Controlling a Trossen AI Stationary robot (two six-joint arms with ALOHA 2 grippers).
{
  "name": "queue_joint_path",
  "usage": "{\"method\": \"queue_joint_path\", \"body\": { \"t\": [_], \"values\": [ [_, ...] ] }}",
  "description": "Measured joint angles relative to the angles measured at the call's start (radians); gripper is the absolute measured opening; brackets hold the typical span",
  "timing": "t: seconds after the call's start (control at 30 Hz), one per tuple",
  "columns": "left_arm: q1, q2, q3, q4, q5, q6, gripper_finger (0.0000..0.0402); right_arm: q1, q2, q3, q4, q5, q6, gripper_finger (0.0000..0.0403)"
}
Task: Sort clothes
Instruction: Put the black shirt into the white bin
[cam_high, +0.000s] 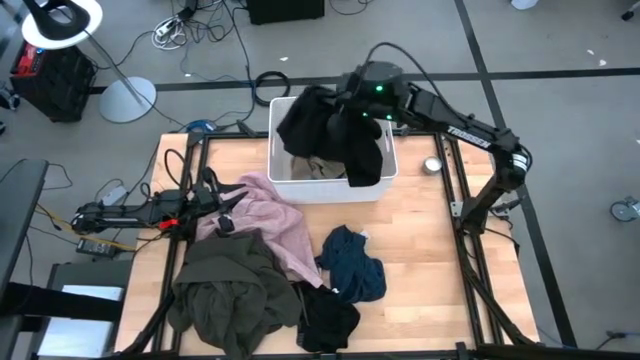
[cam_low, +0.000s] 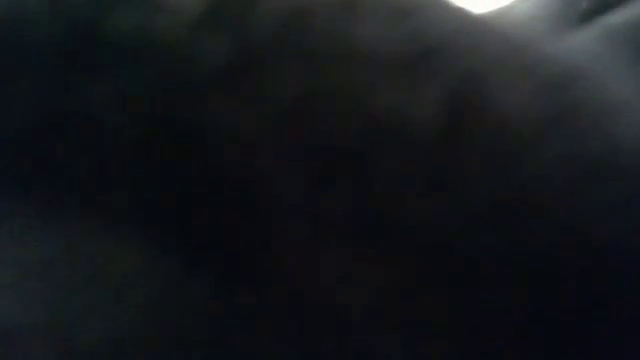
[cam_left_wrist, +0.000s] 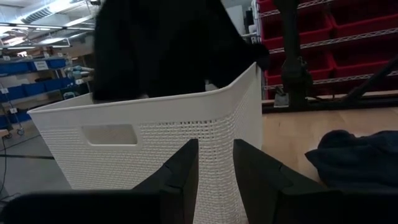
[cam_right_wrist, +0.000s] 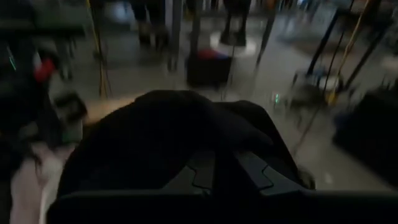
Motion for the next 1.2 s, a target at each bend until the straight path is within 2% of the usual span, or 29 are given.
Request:
{"method": "queue_joint_path", "body": {
  "t": [0.17, 0.43, 0.77, 0.97, 1.2],
  "values": [
    [0.000, 0.000, 0.000, 0.000, 0.000, 0.000, 0.0105, -0.008, 0.068, 0.000, -0.151, -0.006, 0.002, 0.0034],
    [0.000, 0.000, 0.000, 0.000, 0.000, 0.000, 0.0105, -0.009, 0.189, -0.040, -0.276, -0.050, 0.002, 0.0032],
    [0.000, 0.000, 0.000, 0.000, 0.000, 0.000, 0.0105, -0.032, 0.326, -0.041, -0.422, -0.061, 0.049, 0.0092],
    [0.000, 0.000, 0.000, 0.000, 0.000, 0.000, 0.0105, -0.048, 0.337, -0.041, -0.467, -0.103, 0.044, 0.0131],
    [0.000, 0.000, 0.000, 0.000, 0.000, 0.000, 0.0105, -0.057, 0.239, -0.042, -0.461, -0.105, 0.043, 0.0182]
  ]
}}
